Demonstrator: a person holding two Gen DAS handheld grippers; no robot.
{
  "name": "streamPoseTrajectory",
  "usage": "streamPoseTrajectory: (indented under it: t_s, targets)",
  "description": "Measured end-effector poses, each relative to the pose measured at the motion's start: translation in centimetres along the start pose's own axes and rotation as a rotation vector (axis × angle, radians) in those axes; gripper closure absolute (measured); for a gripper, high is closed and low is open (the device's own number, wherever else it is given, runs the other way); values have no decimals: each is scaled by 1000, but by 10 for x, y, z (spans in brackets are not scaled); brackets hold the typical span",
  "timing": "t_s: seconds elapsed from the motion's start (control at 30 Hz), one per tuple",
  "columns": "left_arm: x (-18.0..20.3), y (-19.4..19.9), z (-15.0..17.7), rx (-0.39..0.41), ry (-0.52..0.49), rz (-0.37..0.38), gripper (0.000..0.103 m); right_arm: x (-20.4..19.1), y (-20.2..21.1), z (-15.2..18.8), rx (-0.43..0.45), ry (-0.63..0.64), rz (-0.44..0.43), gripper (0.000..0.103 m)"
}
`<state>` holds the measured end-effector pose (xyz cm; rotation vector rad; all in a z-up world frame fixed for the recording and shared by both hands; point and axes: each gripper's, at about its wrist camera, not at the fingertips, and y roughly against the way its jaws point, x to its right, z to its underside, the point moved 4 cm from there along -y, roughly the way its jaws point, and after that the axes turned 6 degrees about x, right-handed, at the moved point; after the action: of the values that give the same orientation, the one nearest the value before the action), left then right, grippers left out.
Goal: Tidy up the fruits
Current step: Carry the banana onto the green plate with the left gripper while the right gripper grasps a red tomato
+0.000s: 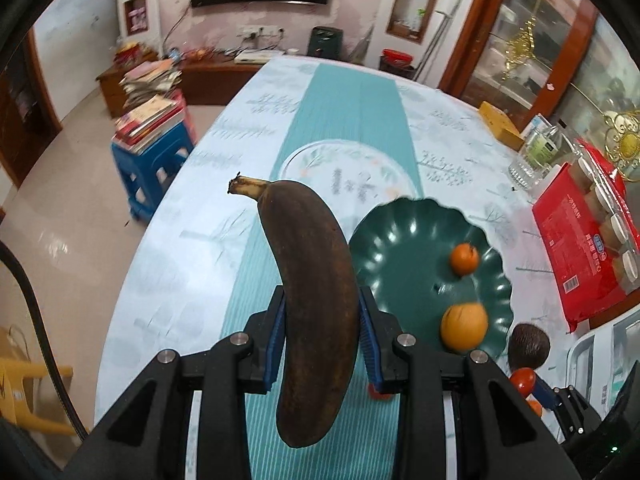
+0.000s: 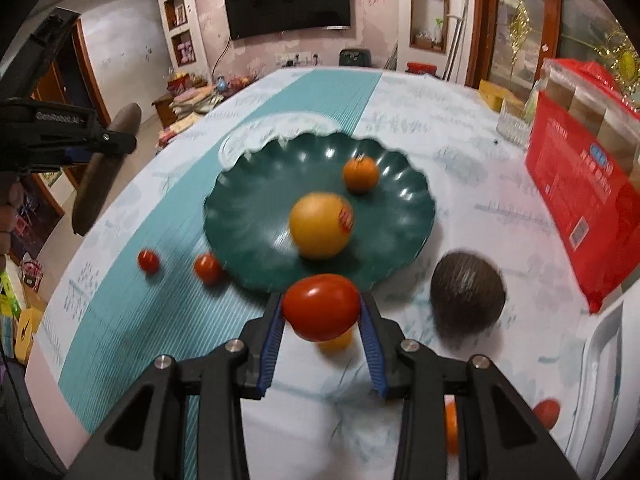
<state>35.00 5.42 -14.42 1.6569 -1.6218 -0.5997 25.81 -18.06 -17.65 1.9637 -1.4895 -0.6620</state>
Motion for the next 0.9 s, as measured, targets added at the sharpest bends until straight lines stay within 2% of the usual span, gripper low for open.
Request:
streamPoseTrajectory:
  t_s: [0.13,0.33,0.57,0.9]
  targets:
    - [20,-19,-21,17,-29,32,71,13,-8,-16,31,-28,22,66]
    - [47,-44,-32,10,-46,75,71,32,-26,-34,58,-68,48,66]
    - [70,-76,-22,-56,-57,113,71,47,-46,-42,51,-96,47,66]
    - [88,-109,5,-156,-64,126,71,47,-72,-31,-8,-121,8,66]
